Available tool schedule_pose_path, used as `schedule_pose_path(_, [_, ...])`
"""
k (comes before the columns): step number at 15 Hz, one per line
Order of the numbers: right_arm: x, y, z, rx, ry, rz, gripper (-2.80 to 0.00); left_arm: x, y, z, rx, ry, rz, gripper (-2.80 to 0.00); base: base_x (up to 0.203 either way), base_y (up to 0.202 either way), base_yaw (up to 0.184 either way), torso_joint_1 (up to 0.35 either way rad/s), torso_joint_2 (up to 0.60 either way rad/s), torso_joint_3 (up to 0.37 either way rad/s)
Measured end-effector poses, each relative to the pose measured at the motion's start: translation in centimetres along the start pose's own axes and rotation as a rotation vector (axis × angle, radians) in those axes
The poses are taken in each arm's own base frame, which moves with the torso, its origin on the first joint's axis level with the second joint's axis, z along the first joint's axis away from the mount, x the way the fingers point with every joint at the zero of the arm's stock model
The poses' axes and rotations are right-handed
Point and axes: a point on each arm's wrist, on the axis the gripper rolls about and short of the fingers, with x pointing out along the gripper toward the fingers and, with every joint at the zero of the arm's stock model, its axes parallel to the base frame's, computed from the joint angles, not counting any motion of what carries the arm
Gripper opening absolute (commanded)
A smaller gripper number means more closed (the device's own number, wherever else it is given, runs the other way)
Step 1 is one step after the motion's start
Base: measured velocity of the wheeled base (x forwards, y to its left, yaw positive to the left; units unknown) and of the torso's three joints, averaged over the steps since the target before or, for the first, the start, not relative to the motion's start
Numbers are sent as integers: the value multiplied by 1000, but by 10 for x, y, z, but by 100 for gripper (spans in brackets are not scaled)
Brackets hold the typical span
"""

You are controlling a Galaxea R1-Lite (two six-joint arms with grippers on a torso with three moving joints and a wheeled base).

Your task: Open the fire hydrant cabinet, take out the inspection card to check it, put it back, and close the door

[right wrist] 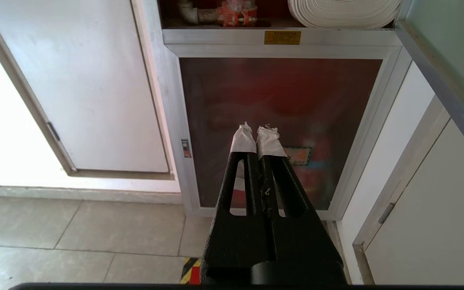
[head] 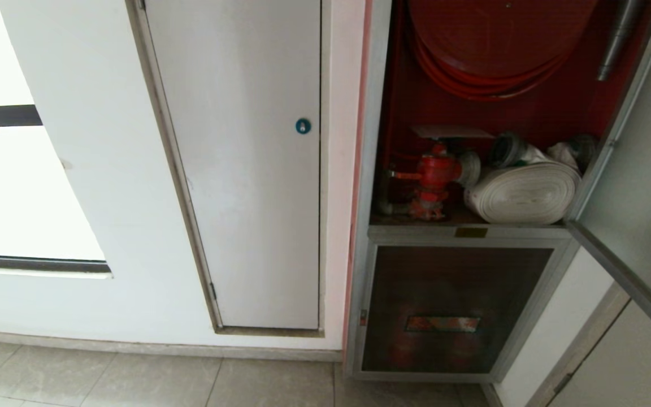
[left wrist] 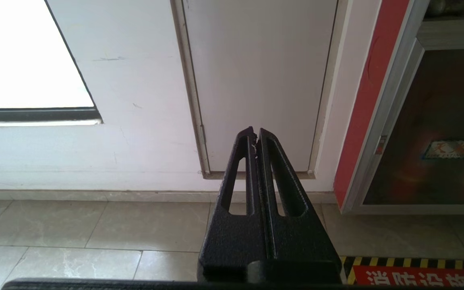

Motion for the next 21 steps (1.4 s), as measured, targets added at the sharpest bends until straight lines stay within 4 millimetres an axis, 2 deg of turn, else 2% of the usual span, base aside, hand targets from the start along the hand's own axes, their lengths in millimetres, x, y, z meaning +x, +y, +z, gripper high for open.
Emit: schedule_pose_path(21, [0, 0, 0, 0, 0, 0, -280, 0, 0, 0, 1, 0, 0, -280, 0, 0, 0, 0, 0, 0])
